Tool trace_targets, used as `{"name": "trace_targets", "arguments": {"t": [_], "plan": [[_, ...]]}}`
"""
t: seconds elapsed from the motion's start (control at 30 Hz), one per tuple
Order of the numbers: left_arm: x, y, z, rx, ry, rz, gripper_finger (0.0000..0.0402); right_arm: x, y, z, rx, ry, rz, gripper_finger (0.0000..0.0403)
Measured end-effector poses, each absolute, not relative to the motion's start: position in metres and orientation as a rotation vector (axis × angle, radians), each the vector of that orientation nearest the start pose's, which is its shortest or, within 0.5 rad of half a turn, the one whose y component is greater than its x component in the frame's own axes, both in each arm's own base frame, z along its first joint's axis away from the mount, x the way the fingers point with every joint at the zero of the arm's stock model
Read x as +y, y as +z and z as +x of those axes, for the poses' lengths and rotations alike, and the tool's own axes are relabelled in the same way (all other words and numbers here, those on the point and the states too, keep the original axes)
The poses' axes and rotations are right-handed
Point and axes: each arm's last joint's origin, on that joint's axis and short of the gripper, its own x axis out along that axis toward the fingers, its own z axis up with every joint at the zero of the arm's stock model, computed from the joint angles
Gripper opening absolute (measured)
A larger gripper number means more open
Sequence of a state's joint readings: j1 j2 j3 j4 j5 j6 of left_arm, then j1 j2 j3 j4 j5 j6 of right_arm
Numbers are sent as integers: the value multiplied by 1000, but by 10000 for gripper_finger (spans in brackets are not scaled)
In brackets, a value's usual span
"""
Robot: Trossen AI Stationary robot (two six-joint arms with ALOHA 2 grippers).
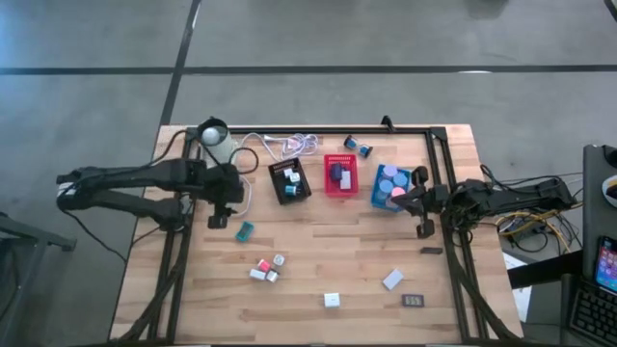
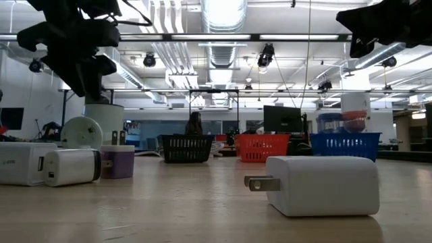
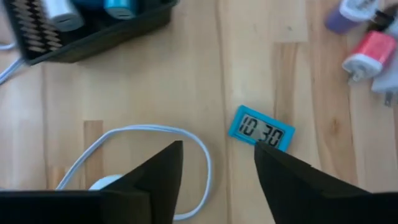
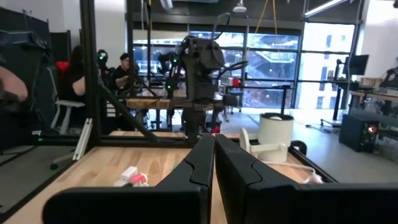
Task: Pick & Place Office items
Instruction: Put the light blue digital clock into the red bin
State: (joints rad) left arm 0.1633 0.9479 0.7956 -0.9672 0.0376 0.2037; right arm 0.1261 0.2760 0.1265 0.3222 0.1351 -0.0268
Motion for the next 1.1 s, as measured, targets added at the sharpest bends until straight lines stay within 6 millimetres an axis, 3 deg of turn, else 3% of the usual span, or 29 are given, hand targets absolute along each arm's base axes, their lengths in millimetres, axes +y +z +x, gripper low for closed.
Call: {"name": "trace_targets", "arguments": {"t": [0.43,0.87,1.1], "plan": [[0,239,183,1139,-168,199,237,8,211,101,-145,-35,3,11],[-22,209,203,1310,-164,214,324,8,208,100,-138,-34,13,11],[-29,190,212,1402,-171,276,349,8,208,100,-137,-30,17,11]]}}
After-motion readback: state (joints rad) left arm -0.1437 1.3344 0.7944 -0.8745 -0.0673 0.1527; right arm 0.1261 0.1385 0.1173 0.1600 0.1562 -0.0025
